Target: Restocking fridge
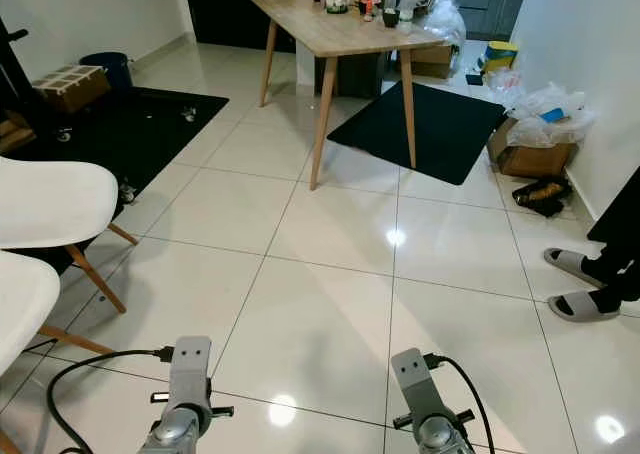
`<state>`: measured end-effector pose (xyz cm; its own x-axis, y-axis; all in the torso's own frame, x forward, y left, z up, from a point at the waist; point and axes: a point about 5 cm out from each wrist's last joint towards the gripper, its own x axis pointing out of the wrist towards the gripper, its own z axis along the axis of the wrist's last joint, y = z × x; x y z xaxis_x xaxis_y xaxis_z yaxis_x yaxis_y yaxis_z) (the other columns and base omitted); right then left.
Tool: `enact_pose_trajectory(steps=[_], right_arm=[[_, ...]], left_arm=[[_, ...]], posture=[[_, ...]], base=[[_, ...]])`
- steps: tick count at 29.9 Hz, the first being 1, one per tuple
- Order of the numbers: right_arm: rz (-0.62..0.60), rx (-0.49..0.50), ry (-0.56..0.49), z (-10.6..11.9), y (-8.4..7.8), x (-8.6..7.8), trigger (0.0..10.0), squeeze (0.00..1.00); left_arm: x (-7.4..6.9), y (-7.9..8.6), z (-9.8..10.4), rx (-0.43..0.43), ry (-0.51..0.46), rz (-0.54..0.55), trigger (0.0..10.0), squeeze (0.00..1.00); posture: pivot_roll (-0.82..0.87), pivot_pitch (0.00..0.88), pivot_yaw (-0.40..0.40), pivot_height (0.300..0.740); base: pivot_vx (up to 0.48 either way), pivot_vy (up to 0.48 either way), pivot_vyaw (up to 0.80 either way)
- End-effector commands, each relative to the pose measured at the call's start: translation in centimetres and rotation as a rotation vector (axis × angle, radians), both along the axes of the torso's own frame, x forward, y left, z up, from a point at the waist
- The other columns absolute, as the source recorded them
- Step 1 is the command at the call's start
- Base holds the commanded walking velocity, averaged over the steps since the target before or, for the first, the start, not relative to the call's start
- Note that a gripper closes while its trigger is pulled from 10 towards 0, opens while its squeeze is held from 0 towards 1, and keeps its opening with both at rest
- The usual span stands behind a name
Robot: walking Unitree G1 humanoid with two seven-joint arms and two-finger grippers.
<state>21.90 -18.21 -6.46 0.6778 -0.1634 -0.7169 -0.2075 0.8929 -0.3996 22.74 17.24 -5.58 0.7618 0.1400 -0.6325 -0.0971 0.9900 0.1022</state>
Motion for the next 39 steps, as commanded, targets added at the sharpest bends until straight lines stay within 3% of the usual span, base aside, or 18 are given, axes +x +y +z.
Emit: enact_pose_trajectory(steps=[1,7,11,13,14,16,19,23,27,32,39], right_arm=[[-0.003,-0.008,-0.008,0.0,0.1,-0.1,10.0,0.0],[-0.033,0.069,-0.119,0.7,0.7,0.8,10.0,0.0],[0.015,-0.036,-0.149,0.9,0.7,1.0,10.0,0.0],[0.042,0.071,-0.124,0.8,1.3,1.0,10.0,0.0],[0.042,0.071,-0.124,0.8,1.3,1.0,10.0,0.0],[0.026,0.152,-0.112,0.8,1.6,1.1,10.0,0.0],[0.022,0.15,-0.113,0.9,1.6,1.2,10.0,0.0],[0.008,0.138,-0.116,0.9,1.3,1.1,10.0,0.0],[0.001,0.129,-0.116,0.8,1.1,1.0,10.0,0.0],[-0.012,0.137,-0.108,0.7,0.8,0.8,10.0,0.0],[-0.07,0.075,-0.114,0.7,-0.3,0.6,10.0,0.0]], left_arm=[[0.0,-0.5,0.0,0.015,-0.017,-0.027,10.0,0.0],[0.7,-1.3,1.0,0.03,-0.137,-0.081,10.0,0.0],[0.9,-2.0,1.1,-0.004,-0.144,-0.117,10.0,0.0],[1.0,-2.6,1.2,-0.014,-0.157,-0.159,10.0,0.0],[1.0,-2.6,1.2,-0.014,-0.157,-0.159,10.0,0.0],[1.0,-3.4,1.3,-0.069,-0.173,-0.214,10.0,0.0],[1.0,-3.8,1.4,-0.099,-0.179,-0.246,10.0,0.0],[0.9,-3.6,1.4,-0.081,-0.185,-0.269,10.0,0.0],[0.9,-2.2,1.4,-0.009,-0.192,-0.222,10.0,0.0],[1.0,-1.3,1.7,0.021,-0.225,-0.194,10.0,0.0],[0.5,-0.7,1.1,0.065,-0.162,-0.196,10.0,0.0]], posture=[[0.0,0.0,-0.032,0.74],[0.0,0.0,-0.029,0.74],[0.0,0.0,-0.027,0.74],[0.0,0.0,-0.028,0.74],[0.0,0.0,-0.028,0.74],[0.0,0.0,-0.024,0.74],[-0.01,0.0,-0.021,0.74],[-0.01,0.0,-0.018,0.74],[0.0,0.0,-0.017,0.74],[0.0,0.0,-0.016,0.74],[0.0,0.0,-0.02,0.74]], base=[[0.0,0.0,0.0],[0.0,0.0,0.0],[0.0,0.0,0.0],[0.0,0.0,0.0],[0.0,0.0,0.0],[0.0,0.0,0.0],[0.0,0.0,0.0],[0.0,0.0,0.0],[0.0,0.0,0.0],[0.0,0.0,0.0],[0.0,0.0,0.0]])
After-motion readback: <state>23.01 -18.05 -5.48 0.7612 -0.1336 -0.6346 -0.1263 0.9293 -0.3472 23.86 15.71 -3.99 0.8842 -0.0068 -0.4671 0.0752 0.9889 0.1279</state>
